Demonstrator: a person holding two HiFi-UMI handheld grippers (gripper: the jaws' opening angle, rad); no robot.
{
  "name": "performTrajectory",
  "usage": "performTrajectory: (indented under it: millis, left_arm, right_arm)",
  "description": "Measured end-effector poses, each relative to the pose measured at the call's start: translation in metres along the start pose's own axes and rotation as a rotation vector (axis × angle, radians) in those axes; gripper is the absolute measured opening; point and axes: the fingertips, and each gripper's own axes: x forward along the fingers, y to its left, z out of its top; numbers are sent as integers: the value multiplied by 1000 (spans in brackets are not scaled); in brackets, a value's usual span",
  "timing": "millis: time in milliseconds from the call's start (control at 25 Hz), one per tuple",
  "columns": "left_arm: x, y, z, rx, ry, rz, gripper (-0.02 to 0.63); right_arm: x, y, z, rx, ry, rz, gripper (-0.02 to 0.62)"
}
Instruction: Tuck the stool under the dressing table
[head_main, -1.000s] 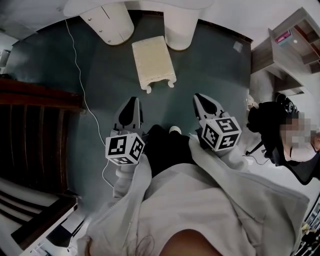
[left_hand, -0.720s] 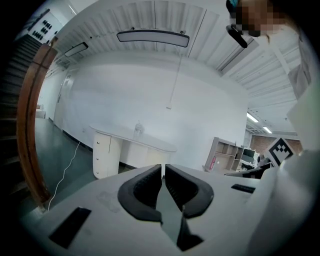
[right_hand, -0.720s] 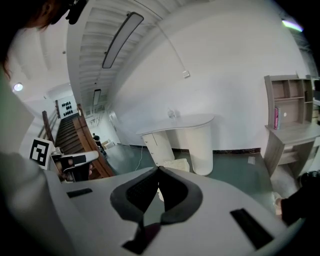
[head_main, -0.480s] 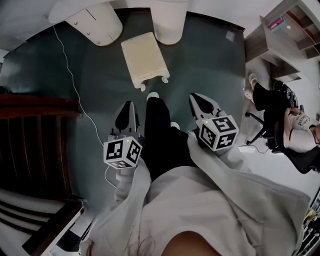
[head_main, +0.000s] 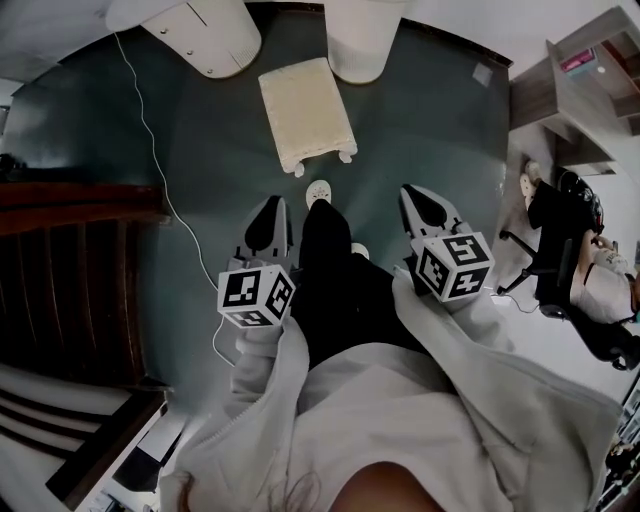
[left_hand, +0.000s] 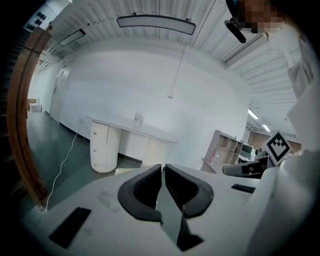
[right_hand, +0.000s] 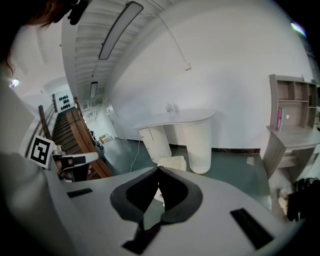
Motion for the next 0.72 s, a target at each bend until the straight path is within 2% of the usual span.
performTrajectory:
  millis: [240, 520, 720]
  left_arm:
    - [33, 28, 4, 6, 35, -26, 32]
    - [81, 57, 3, 33, 91, -46, 32]
    - [111, 81, -11, 54, 154, -41, 32]
  right_arm:
    - [45, -2, 9, -6, 33, -6, 48]
    - [109, -7, 25, -71, 62, 19, 48]
    - [149, -25, 22, -119, 110, 15, 49]
